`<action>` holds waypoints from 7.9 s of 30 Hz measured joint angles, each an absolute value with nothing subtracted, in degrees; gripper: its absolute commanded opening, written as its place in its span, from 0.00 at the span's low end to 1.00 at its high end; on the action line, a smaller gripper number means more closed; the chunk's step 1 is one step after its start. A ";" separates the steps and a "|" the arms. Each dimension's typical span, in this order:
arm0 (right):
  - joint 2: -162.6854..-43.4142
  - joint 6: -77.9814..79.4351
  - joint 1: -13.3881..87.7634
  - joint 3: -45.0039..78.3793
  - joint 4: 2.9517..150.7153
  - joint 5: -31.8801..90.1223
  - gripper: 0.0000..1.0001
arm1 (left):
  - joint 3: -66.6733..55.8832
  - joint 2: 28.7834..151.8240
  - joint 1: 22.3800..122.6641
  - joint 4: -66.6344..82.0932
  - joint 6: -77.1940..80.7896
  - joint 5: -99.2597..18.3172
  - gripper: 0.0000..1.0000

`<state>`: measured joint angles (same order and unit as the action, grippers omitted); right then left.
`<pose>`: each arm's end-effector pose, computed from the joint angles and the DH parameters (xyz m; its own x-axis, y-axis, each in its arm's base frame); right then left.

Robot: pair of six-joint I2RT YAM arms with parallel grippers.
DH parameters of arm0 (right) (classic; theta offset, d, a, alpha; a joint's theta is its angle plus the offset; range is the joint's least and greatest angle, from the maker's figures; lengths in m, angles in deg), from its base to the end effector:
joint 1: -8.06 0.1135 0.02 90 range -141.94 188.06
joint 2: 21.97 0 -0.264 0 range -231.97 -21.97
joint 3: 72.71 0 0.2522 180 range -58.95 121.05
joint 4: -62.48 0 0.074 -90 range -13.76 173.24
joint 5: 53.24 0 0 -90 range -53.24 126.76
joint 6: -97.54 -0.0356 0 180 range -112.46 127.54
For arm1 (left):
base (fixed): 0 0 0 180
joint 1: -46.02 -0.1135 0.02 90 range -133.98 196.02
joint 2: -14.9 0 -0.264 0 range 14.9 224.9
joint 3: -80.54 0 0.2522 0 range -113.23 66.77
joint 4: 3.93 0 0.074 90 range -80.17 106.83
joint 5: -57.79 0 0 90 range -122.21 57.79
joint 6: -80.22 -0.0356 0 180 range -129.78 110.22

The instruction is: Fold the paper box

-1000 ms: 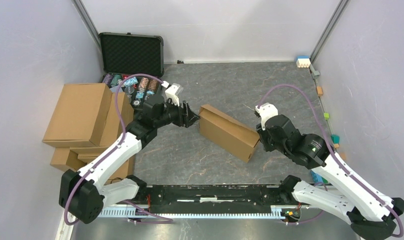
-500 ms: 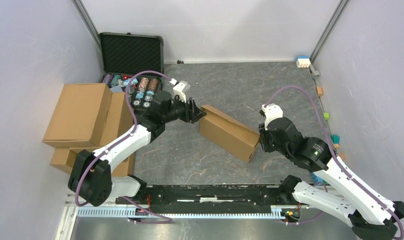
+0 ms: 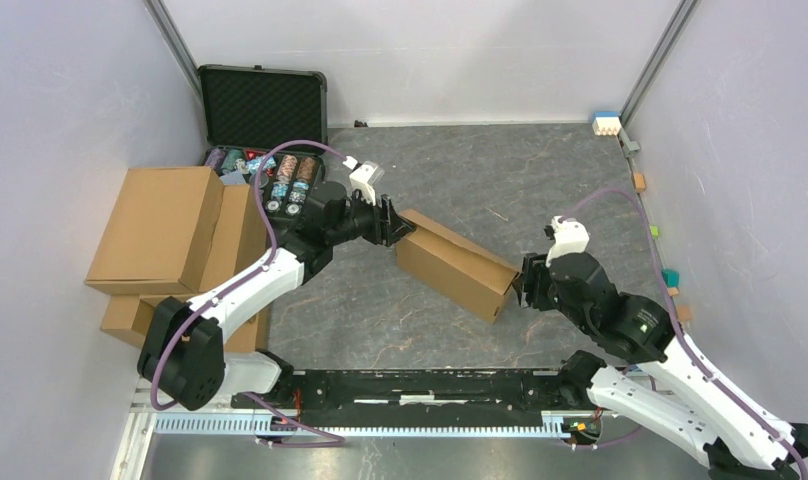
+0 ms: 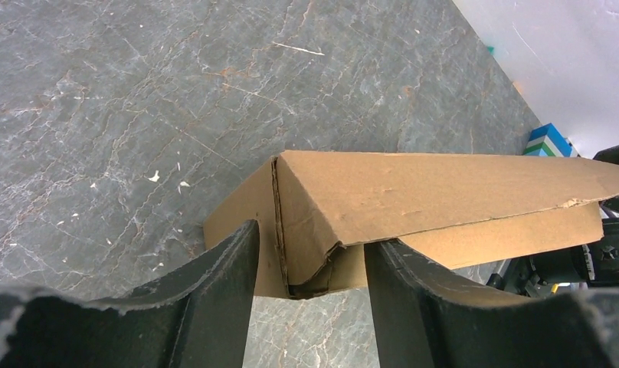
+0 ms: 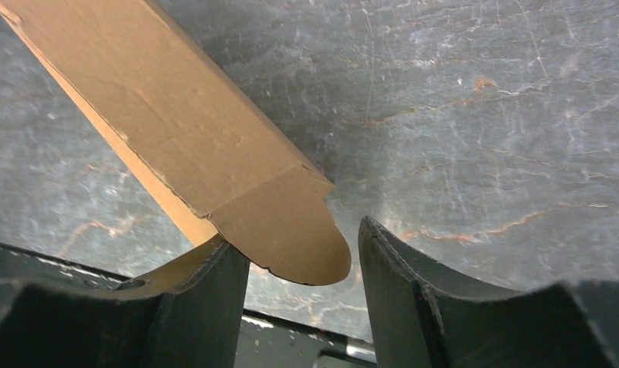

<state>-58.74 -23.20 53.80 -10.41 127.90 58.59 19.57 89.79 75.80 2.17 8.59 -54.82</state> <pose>0.0920 0.0754 0.3116 -0.6227 0.0408 -0.7814 -0.1715 0.9672 0.1872 0.2504 -0.1591 0.2711 -0.5253 -0.0346 -0.8502 0.6390 0.6437 -0.4210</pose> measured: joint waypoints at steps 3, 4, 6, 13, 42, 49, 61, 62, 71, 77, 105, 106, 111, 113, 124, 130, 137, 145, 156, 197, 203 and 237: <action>-55.73 -26.04 53.80 -12.73 125.19 59.15 0.55 | 19.49 89.81 75.91 2.37 8.57 -54.78 0.56; -54.66 -27.13 53.80 -13.43 124.09 59.48 0.54 | 19.40 89.90 75.96 2.48 8.57 -54.73 0.55; -53.19 -28.47 53.80 -14.24 122.56 60.12 0.54 | 18.98 90.29 76.06 2.85 8.57 -54.49 0.54; -52.82 -30.30 53.80 -15.22 118.83 61.17 0.53 | 17.96 90.66 76.35 4.07 8.55 -53.01 0.53; -57.10 -30.72 53.69 -19.07 113.06 64.18 0.27 | 16.82 90.66 78.36 5.60 7.61 -49.62 0.47; -57.96 -31.16 53.71 -17.12 115.74 63.64 0.21 | 16.49 90.47 79.30 6.70 7.19 -47.96 0.47; -59.57 -34.26 53.69 -11.90 123.13 59.48 0.16 | 16.49 88.94 81.05 9.49 5.03 -45.16 0.37; -59.62 -34.50 53.69 -11.59 123.66 59.31 0.15 | 16.49 88.94 81.18 9.49 4.79 -44.83 0.33; -60.73 -39.27 53.69 -8.23 129.14 58.41 0.02 | 16.19 88.94 83.65 9.69 0.72 -40.72 0.26; -60.84 -43.88 53.69 -6.19 131.61 58.15 0.00 | 15.81 88.87 85.84 10.13 -1.86 -37.90 0.26; -63.53 -54.46 53.69 -2.11 138.08 59.09 0.00 | 15.81 88.54 89.59 10.26 -6.43 -32.22 0.25; -63.66 -54.00 53.69 -1.87 138.19 59.11 0.00 | 15.81 88.57 89.62 10.24 -6.43 -32.18 0.25; -62.61 -53.56 53.71 -2.06 138.72 59.33 0.00 | 15.55 88.85 89.97 10.17 -6.43 -32.16 0.25; -61.89 -53.69 53.71 -3.00 138.67 59.37 0.00 | 15.51 88.92 90.16 10.15 -6.43 -32.18 0.25; -59.09 -58.67 53.69 -6.98 135.83 60.16 0.00 | 15.40 89.03 91.08 10.15 -6.47 -30.65 0.25; -61.78 -58.08 53.69 -5.82 136.55 61.69 0.00 | 15.40 89.03 91.12 10.13 -6.51 -30.19 0.25; -64.69 -56.18 53.71 -5.15 136.86 64.36 0.00 | 15.33 89.03 91.26 10.04 -6.51 -29.64 0.25; -65.08 -53.28 53.67 -7.77 132.31 67.07 0.39 | 15.18 88.98 91.54 10.15 -6.47 -28.02 0.23; -64.05 -40.90 53.80 -2.48 134.98 60.62 0.98 | 14.98 89.00 92.39 11.07 -6.47 -26.80 0.21; -50.37 -17.10 53.80 -26.67 100.03 45.82 0.33 | 9.65 89.18 92.33 21.73 -3.56 -26.21 0.58; -48.10 -18.65 53.80 -29.76 95.24 46.04 0.41 | 8.84 83.93 92.50 32.82 1.42 -26.30 0.60; -46.81 -17.10 53.93 -30.30 95.09 47.57 0.42 | 13.10 87.52 81.99 15.96 8.79 -44.02 0.02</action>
